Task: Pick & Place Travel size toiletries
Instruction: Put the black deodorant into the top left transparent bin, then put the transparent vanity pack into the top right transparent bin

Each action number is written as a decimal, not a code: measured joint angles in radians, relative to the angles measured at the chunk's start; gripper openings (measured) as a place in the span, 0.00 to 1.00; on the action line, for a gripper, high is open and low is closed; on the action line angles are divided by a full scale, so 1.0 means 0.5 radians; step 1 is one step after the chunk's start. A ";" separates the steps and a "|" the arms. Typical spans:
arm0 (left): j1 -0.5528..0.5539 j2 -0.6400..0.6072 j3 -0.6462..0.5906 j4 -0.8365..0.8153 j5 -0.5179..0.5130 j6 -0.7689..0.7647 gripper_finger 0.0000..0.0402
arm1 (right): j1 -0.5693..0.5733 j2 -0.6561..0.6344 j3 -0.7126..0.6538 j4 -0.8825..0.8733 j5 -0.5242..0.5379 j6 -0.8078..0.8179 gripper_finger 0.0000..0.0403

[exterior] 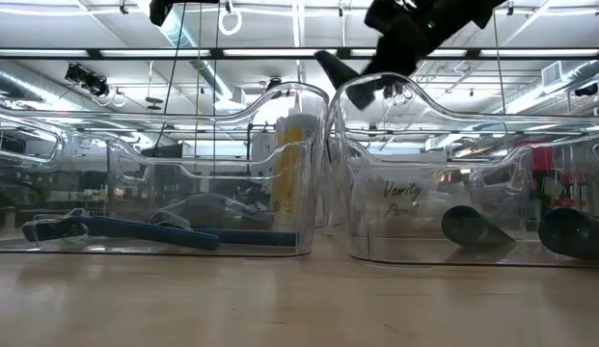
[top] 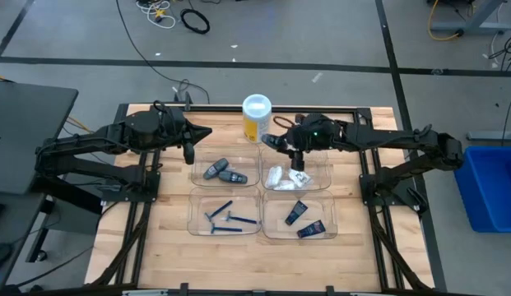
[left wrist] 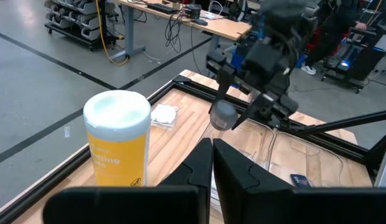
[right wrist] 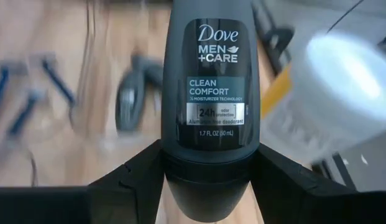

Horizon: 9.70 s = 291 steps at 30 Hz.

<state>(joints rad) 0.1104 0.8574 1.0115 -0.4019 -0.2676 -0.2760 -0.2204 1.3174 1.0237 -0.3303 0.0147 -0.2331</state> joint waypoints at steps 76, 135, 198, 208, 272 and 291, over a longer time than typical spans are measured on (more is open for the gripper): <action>0.001 0.000 0.001 -0.001 0.001 0.058 0.06 | 0.221 0.848 0.000 1.565 -0.224 0.847 0.52; 0.000 -0.001 0.000 -0.001 0.057 0.058 0.06 | 0.204 0.513 0.000 1.209 -0.194 0.747 0.38; 0.001 -0.001 0.000 0.008 0.050 0.051 0.06 | -0.832 -0.139 -0.070 -0.554 0.083 -0.645 0.12; 0.000 -0.001 0.000 0.008 0.034 0.052 0.06 | -0.842 -0.137 -0.248 -0.404 0.143 -0.909 0.20; 0.001 0.000 0.000 -0.021 -0.067 -0.056 0.06 | -1.206 0.524 -0.336 -0.114 -0.159 -2.187 0.44; 0.001 0.000 0.000 -0.023 -0.071 -0.066 0.06 | -1.206 0.562 -0.537 0.233 -0.259 -2.228 0.40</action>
<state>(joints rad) 0.1108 0.8572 1.0115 -0.4135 -0.3031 -0.3088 -0.8234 1.5984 0.7551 -0.2136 -0.1146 -1.3472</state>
